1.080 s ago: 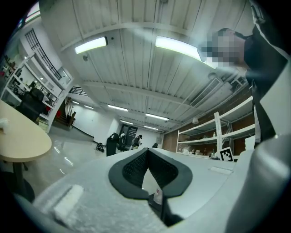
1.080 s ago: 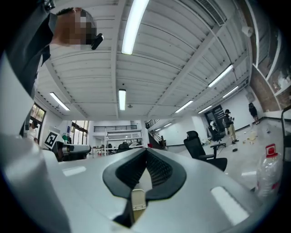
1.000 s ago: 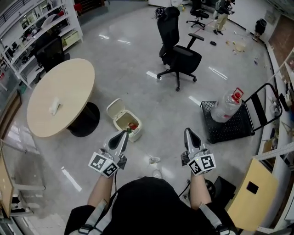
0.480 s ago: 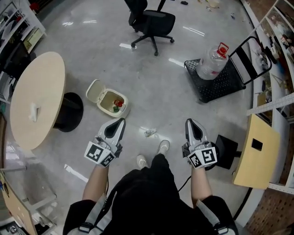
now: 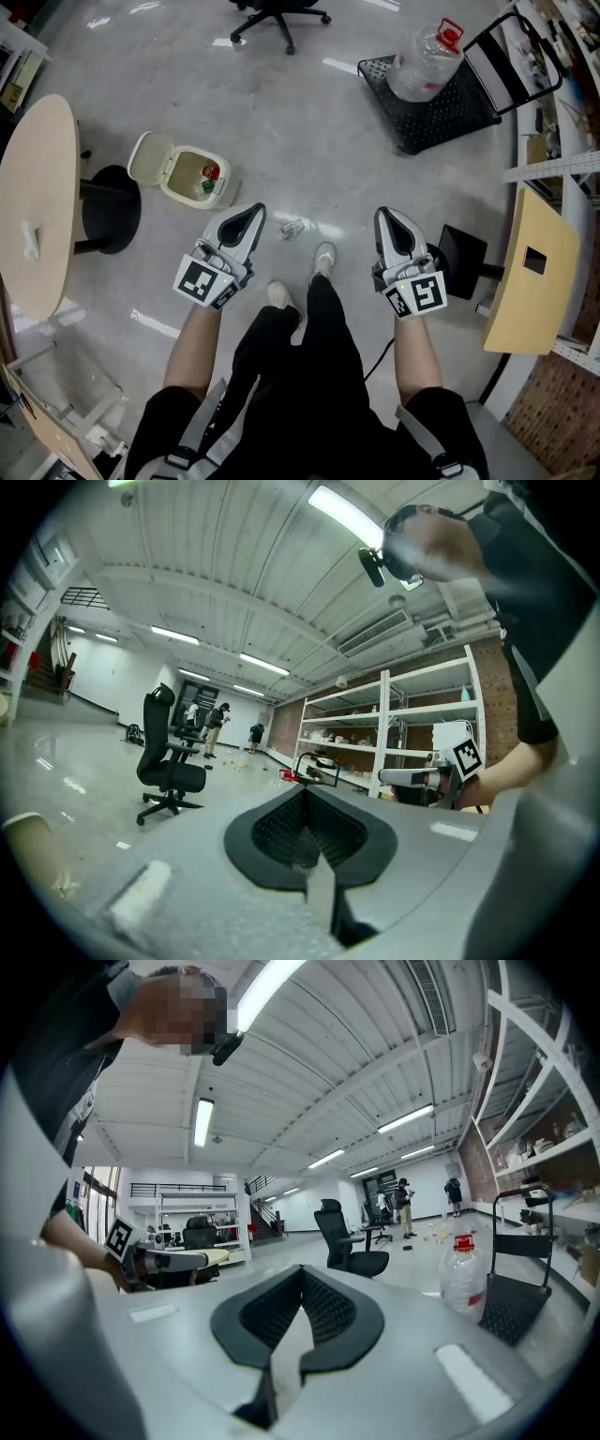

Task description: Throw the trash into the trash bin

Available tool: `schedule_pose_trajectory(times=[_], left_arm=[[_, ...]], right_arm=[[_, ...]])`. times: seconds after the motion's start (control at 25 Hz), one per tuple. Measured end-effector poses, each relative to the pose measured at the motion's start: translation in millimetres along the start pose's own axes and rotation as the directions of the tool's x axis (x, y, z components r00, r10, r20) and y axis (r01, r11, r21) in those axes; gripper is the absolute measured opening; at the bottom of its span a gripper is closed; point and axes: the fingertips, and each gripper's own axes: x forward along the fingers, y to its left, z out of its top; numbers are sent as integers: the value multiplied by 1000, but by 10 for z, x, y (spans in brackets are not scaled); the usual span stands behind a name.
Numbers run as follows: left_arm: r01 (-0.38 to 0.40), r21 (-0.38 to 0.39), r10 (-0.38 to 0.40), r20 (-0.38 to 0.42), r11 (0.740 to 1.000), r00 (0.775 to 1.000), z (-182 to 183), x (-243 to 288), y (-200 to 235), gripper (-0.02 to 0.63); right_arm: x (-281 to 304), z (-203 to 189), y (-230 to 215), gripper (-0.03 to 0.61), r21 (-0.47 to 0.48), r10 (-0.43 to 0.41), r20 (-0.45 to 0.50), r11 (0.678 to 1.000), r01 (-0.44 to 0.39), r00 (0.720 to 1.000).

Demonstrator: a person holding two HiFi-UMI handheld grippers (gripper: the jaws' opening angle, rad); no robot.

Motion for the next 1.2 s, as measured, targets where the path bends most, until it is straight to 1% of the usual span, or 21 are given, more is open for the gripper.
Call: schedule_pose_trajectory(times=[0.08, 0.28, 0.52, 0.64, 0.72, 0.8, 0.88, 0.96, 1.04, 1.08, 1.12, 1.2], left_arm=[[22, 15, -22, -24, 1000, 999, -297, 190, 46, 3], [83, 14, -82, -47, 996, 996, -1080, 579, 172, 3], [128, 27, -126, -73, 991, 989, -2313, 898, 546, 3], [147, 39, -144, -69, 988, 987, -2925, 1040, 714, 3], [175, 57, -171, -72, 983, 983, -3317, 1118, 786, 2], [222, 87, -215, -82, 971, 973, -3676, 1193, 791, 3], [275, 85, -266, -101, 958, 959, -4002, 1242, 769, 3], [314, 74, -303, -133, 946, 944, -4315, 1277, 777, 3], [341, 83, -323, -175, 936, 930, -4640, 1304, 787, 3], [349, 71, -331, -192, 934, 924, -4806, 1313, 789, 3], [352, 37, -337, -208, 935, 918, -4966, 1321, 797, 3], [339, -56, -342, -252, 939, 905, -5265, 1333, 823, 7]], right_arm=[[77, -269, -149, 6, -1, 0, -23, 1000, 0, 1000], [348, -960, -427, 6, -9, 24, -45, 1000, -24, 999], [761, -1916, -650, 6, -52, 69, -18, 996, -70, 997], [939, -2384, -748, 6, -80, 98, -9, 992, -99, 995], [1049, -2718, -773, 6, -115, 128, -10, 985, -128, 992], [1155, -3054, -754, 6, -190, 170, -34, 967, -173, 985], [1243, -3346, -712, 5, -247, 199, -66, 946, -209, 978], [1291, -3561, -719, 5, -249, 207, -63, 944, -217, 976], [1297, -3728, -759, 6, -227, 204, -43, 951, -209, 978], [1291, -3811, -771, 6, -212, 201, -40, 955, -205, 979], [1285, -3897, -780, 6, -195, 198, -44, 960, -203, 979], [1278, -4065, -800, 6, -161, 195, -60, 966, -202, 979]])
